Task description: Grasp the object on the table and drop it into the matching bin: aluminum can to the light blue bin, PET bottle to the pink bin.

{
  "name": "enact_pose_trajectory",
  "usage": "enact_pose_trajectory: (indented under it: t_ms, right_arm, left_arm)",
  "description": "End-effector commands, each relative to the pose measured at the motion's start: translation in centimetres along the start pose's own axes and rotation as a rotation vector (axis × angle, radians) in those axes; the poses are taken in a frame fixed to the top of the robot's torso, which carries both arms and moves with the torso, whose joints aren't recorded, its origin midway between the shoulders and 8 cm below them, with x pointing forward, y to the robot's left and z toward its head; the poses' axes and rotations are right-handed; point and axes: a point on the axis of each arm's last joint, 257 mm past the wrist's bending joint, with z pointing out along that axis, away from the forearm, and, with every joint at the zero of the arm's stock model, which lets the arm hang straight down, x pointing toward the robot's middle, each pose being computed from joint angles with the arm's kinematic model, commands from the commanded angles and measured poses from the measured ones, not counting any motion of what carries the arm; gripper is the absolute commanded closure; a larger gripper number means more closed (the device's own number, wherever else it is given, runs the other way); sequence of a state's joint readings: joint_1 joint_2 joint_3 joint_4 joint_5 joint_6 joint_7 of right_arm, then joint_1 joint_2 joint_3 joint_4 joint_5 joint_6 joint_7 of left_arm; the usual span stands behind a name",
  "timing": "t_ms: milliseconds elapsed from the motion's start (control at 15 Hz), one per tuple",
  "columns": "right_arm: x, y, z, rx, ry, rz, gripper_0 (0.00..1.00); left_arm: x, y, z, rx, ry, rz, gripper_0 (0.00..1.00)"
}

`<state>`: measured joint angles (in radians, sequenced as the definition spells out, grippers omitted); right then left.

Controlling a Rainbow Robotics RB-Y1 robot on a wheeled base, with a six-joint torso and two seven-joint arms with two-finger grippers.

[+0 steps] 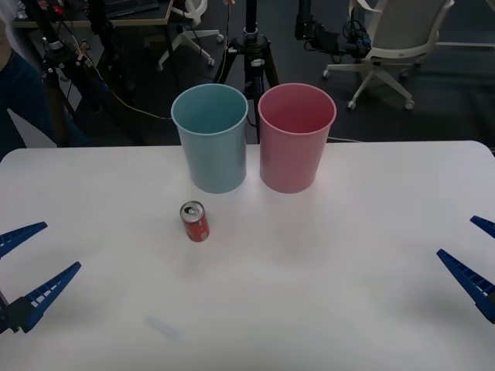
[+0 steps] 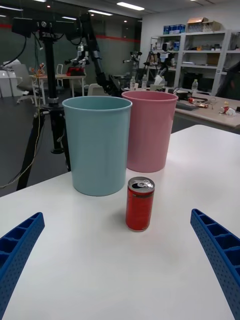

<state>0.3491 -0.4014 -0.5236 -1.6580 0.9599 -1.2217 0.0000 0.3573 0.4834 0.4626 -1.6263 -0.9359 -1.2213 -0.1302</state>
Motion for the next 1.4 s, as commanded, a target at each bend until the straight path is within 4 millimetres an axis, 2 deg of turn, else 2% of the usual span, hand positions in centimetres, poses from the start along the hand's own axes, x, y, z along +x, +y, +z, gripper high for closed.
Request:
enact_pose_trajectory:
  t_ms: [67, 333, 533, 933, 1400]
  right_arm:
    - [0.0, 0.0, 0.0, 0.000, 0.000, 0.000, 0.00]
    - [0.0, 0.0, 0.0, 0.000, 0.000, 0.000, 0.00]
    - [0.0, 0.0, 0.0, 0.000, 0.000, 0.000, 0.00]
    - [0.0, 0.0, 0.0, 0.000, 0.000, 0.000, 0.00]
    - [0.0, 0.0, 0.0, 0.000, 0.000, 0.000, 0.00]
  left_arm:
    - [1.0, -0.7, 0.6, 0.022, 0.007, 0.013, 0.00]
    - [4.4, -0.6, 2.5, 0.046, 0.022, 0.064, 0.00]
    - [6.1, -0.4, 4.3, 0.065, 0.019, 0.102, 0.00]
    - [9.1, -1.5, 8.8, 0.122, 0.037, 0.086, 0.00]
    - [11.2, -3.4, 13.7, 0.101, 0.061, 0.102, 0.00]
